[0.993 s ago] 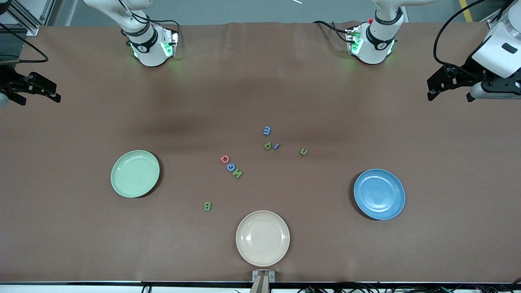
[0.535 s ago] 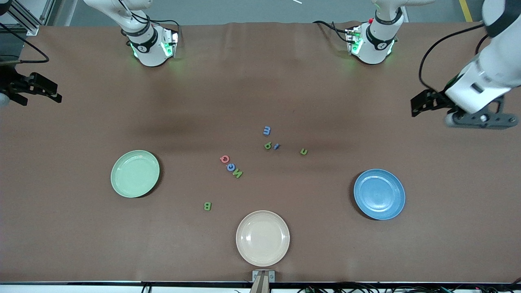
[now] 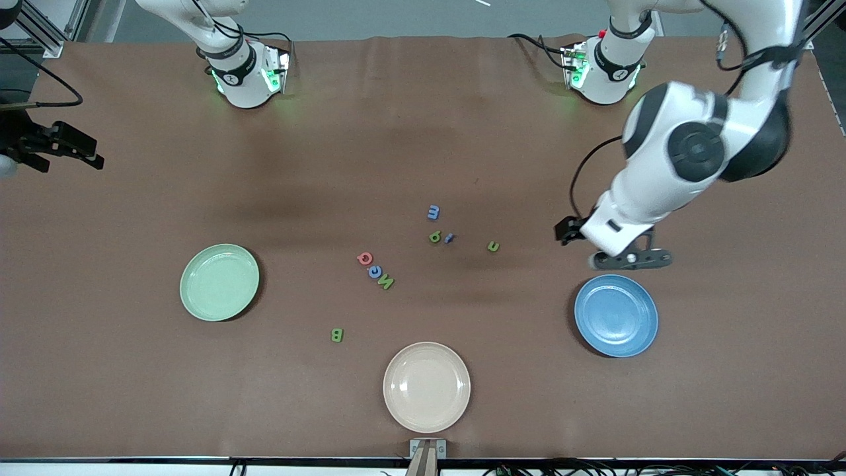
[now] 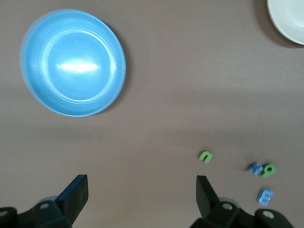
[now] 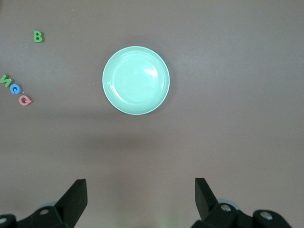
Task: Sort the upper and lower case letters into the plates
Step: 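Reach the left gripper down toward the green lowercase n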
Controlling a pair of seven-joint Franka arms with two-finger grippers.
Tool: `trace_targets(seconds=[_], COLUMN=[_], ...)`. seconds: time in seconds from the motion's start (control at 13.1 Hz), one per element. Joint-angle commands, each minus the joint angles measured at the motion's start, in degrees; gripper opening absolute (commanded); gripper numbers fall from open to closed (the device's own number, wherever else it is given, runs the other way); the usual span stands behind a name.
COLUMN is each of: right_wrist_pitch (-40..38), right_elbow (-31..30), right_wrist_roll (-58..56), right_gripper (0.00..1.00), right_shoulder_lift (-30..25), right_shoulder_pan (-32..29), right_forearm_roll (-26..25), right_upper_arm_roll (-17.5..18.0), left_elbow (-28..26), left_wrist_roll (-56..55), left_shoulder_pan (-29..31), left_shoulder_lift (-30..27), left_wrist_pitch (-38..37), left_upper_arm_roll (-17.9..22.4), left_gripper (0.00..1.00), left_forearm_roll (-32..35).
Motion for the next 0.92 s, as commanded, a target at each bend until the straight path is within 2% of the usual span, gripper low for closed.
trace_targets(seconds=[0.0,0.31,0.61,0.84], right_wrist_pitch=[0.8,0.8,0.3,0.2], right_elbow=[-0.7,-0.3,1.2,3.9], right_wrist_roll=[1.6,4.4,4.1,4.1], right_gripper=[1.00,1.00,1.00,1.00], right_shoulder_lift=[-0.7,-0.8,-0.3,2.9], right_shoulder_pan=[0.4,3.3,3.1,2.6], right_forearm_roll=[0.9,0.9,0.9,0.9], right_upper_arm_roll=[0.6,0.6,0.5,0.2], left_elbow=[-1.8,-1.9,-2.2,-2.4], left_wrist_roll=[-9.5,-21.9,-43.7,-59.5], left_shoulder_pan=[-2.3,-3.9,-8.0,-9.7], left_shoulder_lift=[3.4,9.1,13.1,16.2], left_wrist_pitch=[4.5,8.1,12.5,15.3], left_upper_arm_roll=[0.2,0.2,0.2,0.2], left_gripper=[1.00,1.00,1.00,0.96], left_forearm_roll=[0.1,3.2,5.6,9.1])
